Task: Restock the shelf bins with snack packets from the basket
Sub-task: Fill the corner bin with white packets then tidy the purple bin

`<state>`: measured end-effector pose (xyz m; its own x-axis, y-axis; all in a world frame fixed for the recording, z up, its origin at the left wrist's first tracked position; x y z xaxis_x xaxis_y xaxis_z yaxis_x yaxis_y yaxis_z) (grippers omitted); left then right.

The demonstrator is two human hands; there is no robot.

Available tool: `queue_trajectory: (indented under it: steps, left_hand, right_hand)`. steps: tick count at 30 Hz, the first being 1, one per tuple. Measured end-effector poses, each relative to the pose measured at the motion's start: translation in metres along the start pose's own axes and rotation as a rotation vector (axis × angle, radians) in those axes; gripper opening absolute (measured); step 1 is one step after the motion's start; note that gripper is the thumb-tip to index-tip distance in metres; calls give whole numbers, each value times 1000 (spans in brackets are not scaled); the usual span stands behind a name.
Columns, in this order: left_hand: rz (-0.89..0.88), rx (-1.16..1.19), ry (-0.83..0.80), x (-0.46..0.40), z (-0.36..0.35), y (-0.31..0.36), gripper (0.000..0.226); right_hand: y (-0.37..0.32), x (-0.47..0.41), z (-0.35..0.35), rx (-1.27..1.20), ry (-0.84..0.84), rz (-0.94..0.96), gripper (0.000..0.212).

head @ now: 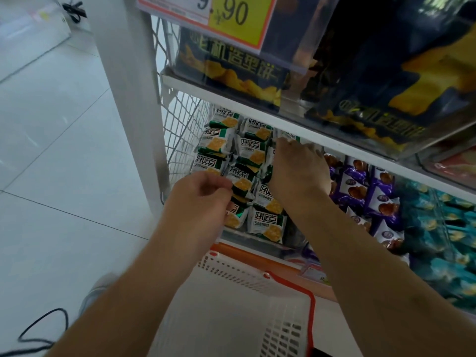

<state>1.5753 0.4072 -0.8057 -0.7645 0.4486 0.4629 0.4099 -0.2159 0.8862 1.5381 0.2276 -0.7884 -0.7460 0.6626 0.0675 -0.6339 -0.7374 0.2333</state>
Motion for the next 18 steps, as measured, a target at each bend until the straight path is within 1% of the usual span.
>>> queue_trajectory:
  steps: [2,7,8,11,12,14,18]
  left_hand:
    - [-9,-20,-7,0,0,1,18]
    - [-49,-67,-3,2,-3,3,18]
    - [-56,-77,2,2,-3,2,19]
    - [-77,-105,1,4,-6,3,20]
    - [-86,-111,-2,5,-7,3,20]
    - [-99,-123,-4,6,-8,2,20]
    - [-108,-130,-7,8,-8,1,20]
  right_hand:
    - [-3,5,7,3,-2,19,42]
    - [-7,12,17,-25,-18,43,42]
    - [-9,11,14,-39,-13,53,46]
    - [-21,11,-4,-129,-42,132,71]
    - [-27,12,-11,-143,-58,170,76]
    - [-35,15,-25,-116,-85,215,80]
    - [-32,13,-37,-111,-102,161,82]
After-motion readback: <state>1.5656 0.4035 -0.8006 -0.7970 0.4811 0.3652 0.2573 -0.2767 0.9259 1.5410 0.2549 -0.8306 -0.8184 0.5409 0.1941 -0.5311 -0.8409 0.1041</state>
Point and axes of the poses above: each hand's wrist, its own x-axis away from the middle knuckle, its own z-axis out of the back of the hand, y = z × x, the point moved 5 cm from there along -x, towards the middle knuckle, and after that the axes turned 8 degrees about x, right-handed, at the moved point
